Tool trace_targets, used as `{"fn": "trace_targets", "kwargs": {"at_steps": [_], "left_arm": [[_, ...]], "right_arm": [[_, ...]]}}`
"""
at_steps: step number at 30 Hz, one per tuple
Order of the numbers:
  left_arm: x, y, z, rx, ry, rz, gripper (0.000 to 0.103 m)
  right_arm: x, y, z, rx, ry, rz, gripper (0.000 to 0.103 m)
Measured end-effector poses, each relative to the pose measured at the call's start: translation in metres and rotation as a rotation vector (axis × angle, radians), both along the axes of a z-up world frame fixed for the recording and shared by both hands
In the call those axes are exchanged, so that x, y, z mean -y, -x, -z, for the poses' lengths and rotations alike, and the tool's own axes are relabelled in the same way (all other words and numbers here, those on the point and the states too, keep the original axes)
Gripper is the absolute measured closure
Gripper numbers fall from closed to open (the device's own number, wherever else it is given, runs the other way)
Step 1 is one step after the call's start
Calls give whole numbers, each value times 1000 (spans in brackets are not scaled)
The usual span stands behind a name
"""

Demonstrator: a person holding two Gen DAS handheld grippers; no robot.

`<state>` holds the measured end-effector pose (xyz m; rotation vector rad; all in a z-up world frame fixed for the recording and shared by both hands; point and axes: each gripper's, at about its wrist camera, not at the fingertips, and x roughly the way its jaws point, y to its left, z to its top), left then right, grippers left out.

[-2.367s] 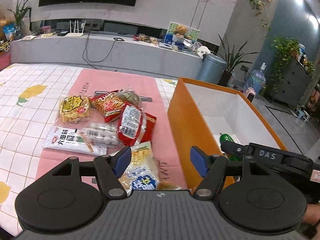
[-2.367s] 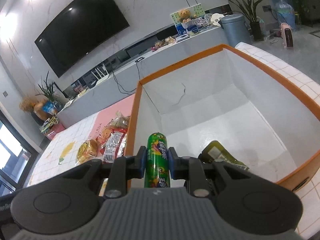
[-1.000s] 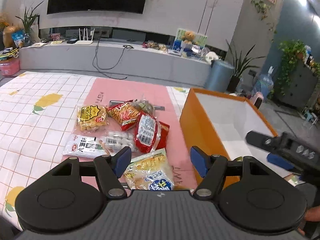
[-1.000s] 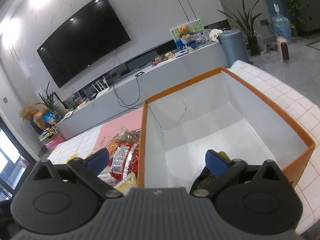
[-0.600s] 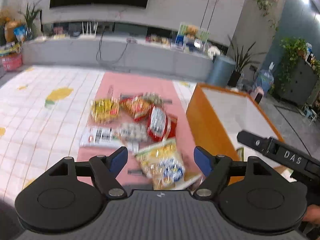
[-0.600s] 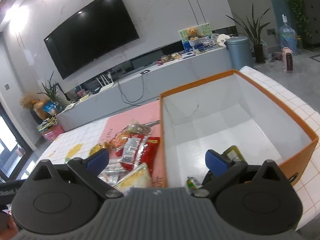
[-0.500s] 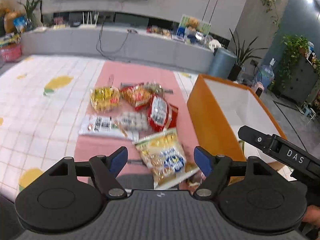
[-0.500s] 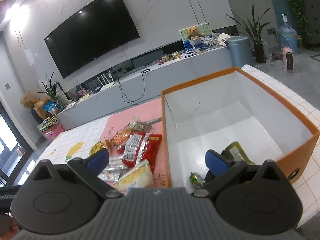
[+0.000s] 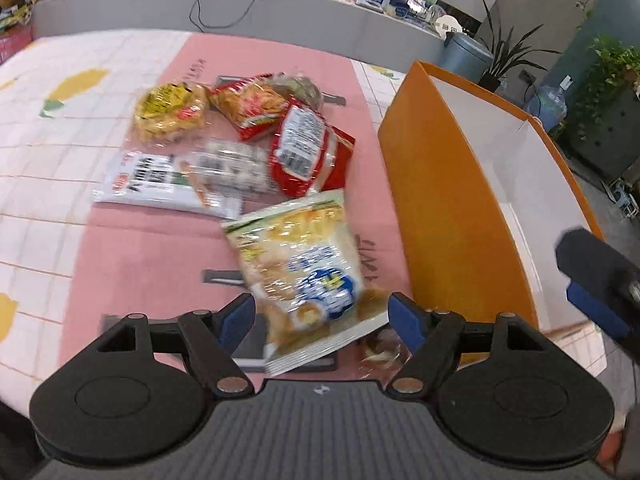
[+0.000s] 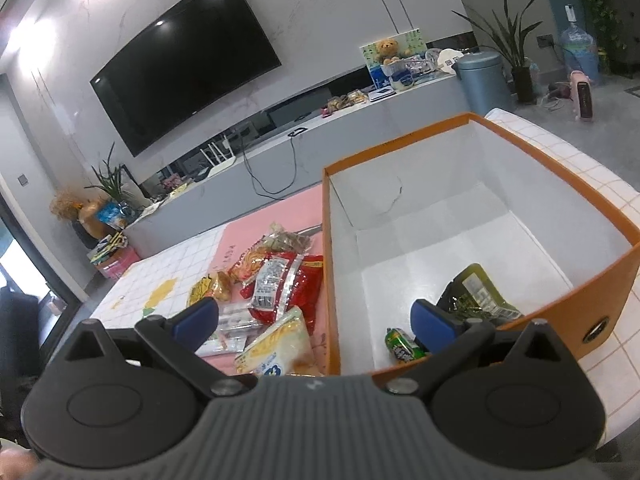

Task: Organize snacks
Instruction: 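Grasp the blue-printed potato-chip bag with the left tool, then grasp the clear bag with the bun using the right tool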

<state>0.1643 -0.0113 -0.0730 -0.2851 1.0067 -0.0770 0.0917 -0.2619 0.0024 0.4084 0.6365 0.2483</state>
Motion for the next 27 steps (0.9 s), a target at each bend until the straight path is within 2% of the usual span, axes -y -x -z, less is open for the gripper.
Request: {"fn": "trace_targets", "kwargs": {"at_steps": [3, 7, 8, 13, 16, 20, 21, 23, 27], "left_arm": [[12, -15, 6, -20, -11, -7, 14], [22, -31, 21, -82, -119, -78, 12], [22, -32, 24, -86, -116, -88, 10], [19, -37, 34, -110, -108, -121, 9], [14, -35, 35, -94, -64, -121, 22], [7, -29, 29, -86, -48, -155, 36], [4, -26, 28, -82, -51, -158, 37], [0, -20, 27, -77, -59, -149, 40], [-17, -8, 26, -79, -51, -158, 40]], "right_arm": [[3, 0, 0, 1, 15, 7, 3], [13, 0, 1, -3, 5, 8, 3], [16, 1, 0, -1, -13, 11, 3], [22, 7, -5, 28, -23, 26, 3], [18, 7, -6, 27, -12, 16, 3], [10, 11, -8, 42, -5, -17, 3], [8, 12, -8, 43, -13, -25, 4], [3, 15, -9, 46, -22, -39, 13], [-13, 26, -10, 71, 18, -54, 22]]}}
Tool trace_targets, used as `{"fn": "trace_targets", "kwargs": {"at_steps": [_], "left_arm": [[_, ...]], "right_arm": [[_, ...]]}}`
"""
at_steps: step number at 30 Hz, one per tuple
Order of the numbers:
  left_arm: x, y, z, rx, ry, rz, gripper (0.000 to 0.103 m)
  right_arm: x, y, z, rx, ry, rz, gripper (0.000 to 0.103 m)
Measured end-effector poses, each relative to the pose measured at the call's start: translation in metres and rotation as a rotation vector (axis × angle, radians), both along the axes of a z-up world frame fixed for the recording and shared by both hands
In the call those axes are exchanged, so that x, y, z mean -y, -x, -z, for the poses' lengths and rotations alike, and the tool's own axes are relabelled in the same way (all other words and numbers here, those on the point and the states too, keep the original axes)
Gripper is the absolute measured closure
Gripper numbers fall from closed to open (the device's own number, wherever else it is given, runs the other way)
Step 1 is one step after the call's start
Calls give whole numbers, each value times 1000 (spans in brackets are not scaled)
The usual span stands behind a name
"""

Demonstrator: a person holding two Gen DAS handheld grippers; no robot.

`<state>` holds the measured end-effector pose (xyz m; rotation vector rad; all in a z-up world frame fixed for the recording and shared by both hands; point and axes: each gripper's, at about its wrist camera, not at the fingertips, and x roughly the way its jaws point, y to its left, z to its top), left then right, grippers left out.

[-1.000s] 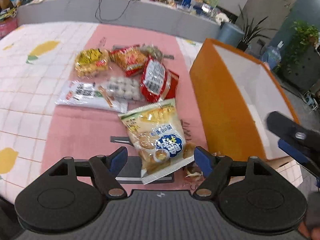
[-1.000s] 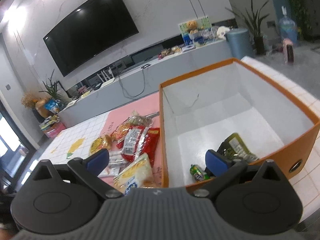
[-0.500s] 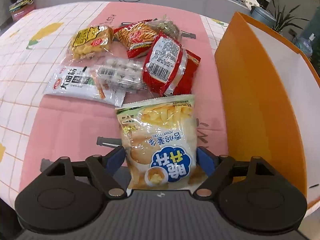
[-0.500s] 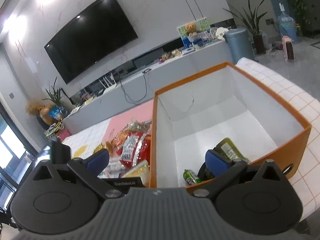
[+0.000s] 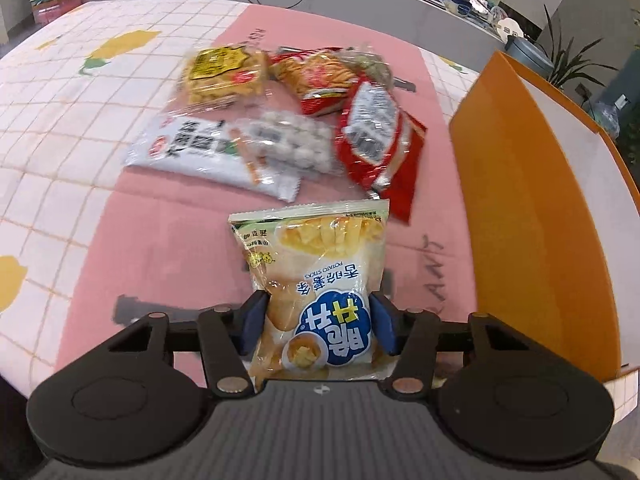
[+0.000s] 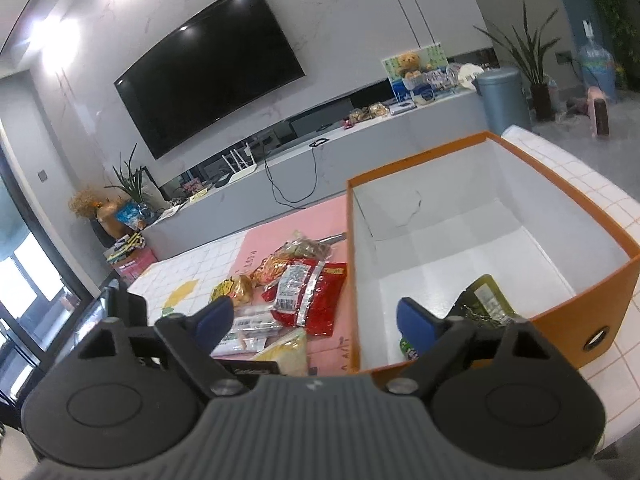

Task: Organize snacks
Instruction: 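Grasp the clear bag with the bun using the right tool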

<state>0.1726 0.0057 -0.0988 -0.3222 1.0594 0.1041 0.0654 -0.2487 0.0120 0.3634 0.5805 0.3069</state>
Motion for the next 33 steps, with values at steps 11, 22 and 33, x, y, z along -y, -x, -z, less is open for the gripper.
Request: {"fn": "trace_targets", "kwargs": {"at_steps": [11, 22, 33], "left_arm": [[-45, 21, -2, -15, 109, 11, 40], [-57, 19, 0, -12, 150, 23, 40], [-63, 19, 1, -12, 160, 42, 40]], "right_arm": [[-80, 40, 28, 160, 407, -305, 43], [-97, 9, 69, 26, 705, -335, 44], [-119, -14, 105, -35, 925, -386, 45]]}}
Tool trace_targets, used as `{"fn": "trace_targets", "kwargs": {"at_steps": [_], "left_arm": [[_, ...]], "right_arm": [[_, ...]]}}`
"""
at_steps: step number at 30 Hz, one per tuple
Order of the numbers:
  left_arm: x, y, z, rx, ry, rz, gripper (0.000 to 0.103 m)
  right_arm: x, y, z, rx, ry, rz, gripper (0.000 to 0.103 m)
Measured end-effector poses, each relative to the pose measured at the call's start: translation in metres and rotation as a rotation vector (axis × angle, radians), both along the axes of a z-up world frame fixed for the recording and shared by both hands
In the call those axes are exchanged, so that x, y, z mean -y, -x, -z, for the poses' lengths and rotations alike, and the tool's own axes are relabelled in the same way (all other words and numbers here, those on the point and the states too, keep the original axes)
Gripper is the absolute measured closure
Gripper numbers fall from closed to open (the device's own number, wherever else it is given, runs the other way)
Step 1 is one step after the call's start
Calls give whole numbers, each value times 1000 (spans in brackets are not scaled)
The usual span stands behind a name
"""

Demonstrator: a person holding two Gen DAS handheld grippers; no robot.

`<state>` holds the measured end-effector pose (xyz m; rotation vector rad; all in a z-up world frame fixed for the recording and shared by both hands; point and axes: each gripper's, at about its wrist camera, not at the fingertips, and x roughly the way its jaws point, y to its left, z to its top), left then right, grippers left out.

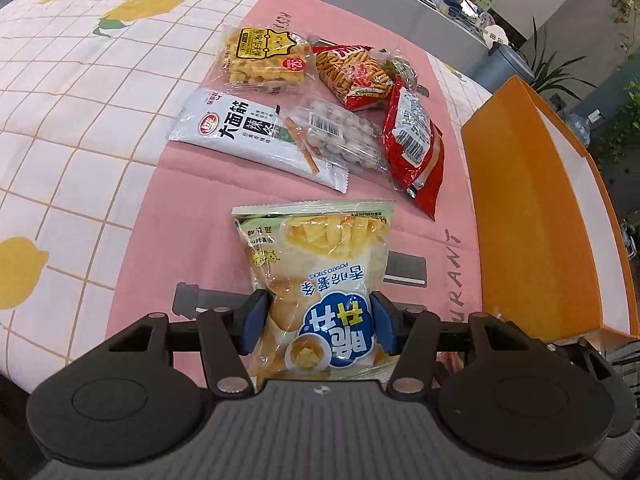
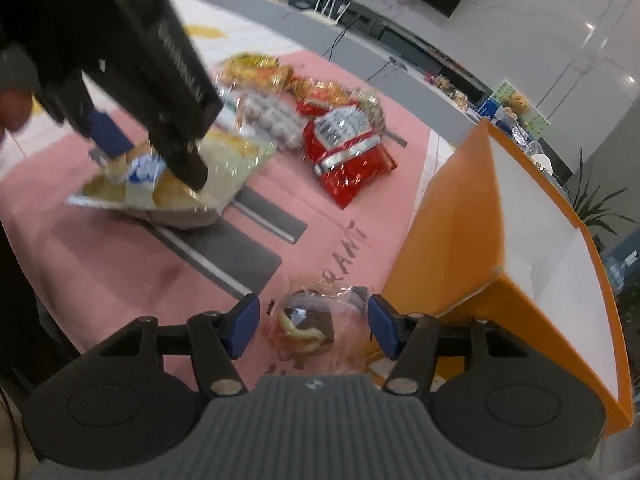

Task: Organize snacks
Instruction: 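Grasp the clear bag with the bun using the right tool, then carry the bun bag over the box with the right tool while the left holds the chip bag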

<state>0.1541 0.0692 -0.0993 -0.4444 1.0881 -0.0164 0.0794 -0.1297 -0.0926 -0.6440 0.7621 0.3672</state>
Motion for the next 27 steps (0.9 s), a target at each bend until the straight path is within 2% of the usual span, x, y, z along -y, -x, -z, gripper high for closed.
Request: {"fn": "trace_targets", "kwargs": {"at_steps": [5, 7, 8, 13, 18, 23, 27], "left_arm": [[2, 0, 0, 6, -28, 20, 40], [2, 0, 0, 6, -32, 21, 40], [2, 0, 0, 6, -33, 22, 40], [3, -1, 0, 6, -37, 21, 40], [4, 0, -1, 8, -46, 23, 40], [2, 0, -1, 9, -39, 19, 40], [0, 0, -1, 20, -37, 36, 41]], "right_arm": [[-3, -1, 0, 1, -18, 39, 47], [3, -7, -3, -43, -82, 98, 50], [8, -10, -4, -72, -126, 129, 56], [15, -10, -4, -114, -200, 187, 59], [22, -7, -7, -202, -411, 178, 61], [18, -1, -16, -178, -485, 149, 62], [27, 1, -27, -161, -599, 153, 62]]}}
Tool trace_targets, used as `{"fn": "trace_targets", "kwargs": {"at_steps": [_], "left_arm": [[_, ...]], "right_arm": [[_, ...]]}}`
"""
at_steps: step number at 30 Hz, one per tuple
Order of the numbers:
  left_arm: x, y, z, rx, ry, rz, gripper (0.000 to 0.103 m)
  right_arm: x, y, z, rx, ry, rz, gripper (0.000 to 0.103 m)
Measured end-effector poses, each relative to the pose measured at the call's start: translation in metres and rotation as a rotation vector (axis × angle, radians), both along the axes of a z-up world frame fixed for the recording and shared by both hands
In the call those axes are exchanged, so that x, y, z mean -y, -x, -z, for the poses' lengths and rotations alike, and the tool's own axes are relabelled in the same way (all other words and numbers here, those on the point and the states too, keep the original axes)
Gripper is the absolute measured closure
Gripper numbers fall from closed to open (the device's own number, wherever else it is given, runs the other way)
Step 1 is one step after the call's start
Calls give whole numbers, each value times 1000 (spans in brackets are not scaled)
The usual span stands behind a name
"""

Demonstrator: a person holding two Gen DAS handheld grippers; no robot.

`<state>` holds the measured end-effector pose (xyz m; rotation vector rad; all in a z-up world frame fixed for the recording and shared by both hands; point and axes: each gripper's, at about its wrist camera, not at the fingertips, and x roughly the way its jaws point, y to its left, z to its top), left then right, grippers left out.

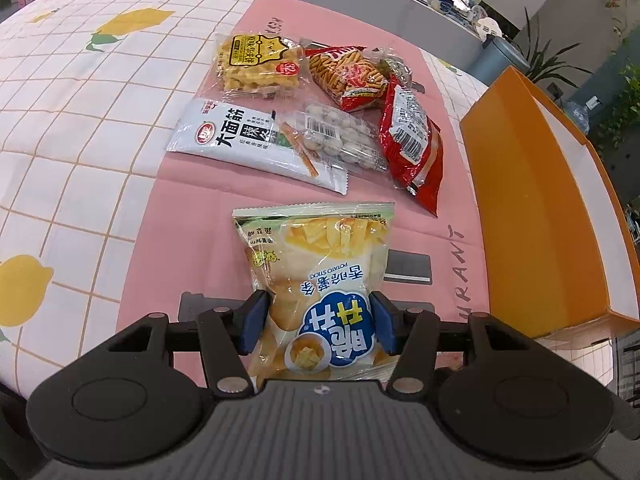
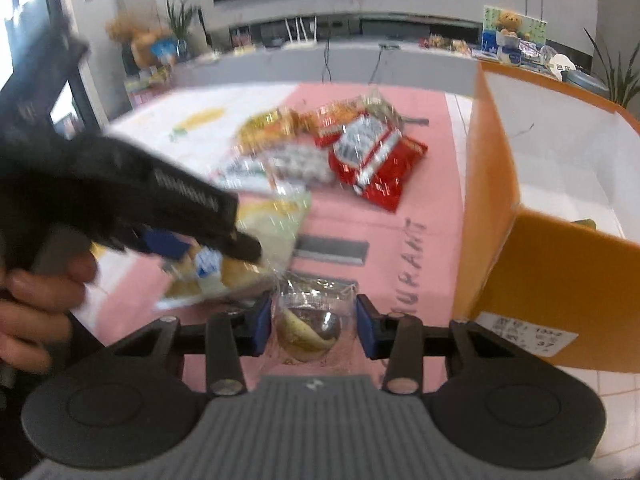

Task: Organize snacks
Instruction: 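Carry the bun bag over the box with the right tool while the left holds the chip bag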

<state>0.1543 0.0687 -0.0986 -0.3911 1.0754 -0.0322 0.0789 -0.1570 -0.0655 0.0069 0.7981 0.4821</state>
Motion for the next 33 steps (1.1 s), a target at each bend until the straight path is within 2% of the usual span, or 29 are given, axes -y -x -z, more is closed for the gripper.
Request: {"fn": "trace_targets", "kwargs": {"at_steps": [6, 12, 15, 18, 22, 24, 28, 33], "left_arm": [[-7, 0, -3, 26, 16, -12, 43], [-12, -1, -5, 42, 26, -16, 43], [-13, -2, -5, 44, 26, -12, 43], [-12, -4, -3, 40, 27, -10, 43], [-12, -4, -4, 45, 30, -12, 43], [-13, -5, -5, 51, 32, -8, 43], [-15, -8, -3, 47, 37, -4, 43], [-13, -15, -2, 53, 45, 21, 43]], "right_arm": [[11, 2, -12, 57, -79, 31, 62], [49, -2, -45, 83, -336, 121, 62], [70, -12, -63, 127, -378, 203, 62], [87, -30, -75, 140, -370, 301, 62], [109, -73, -73, 51, -365, 468, 63], [118, -99, -71, 10, -357, 503, 64], [126, -155, -71, -106, -384, 489, 64], [118, -207, -61, -200, -291, 498, 64]]}}
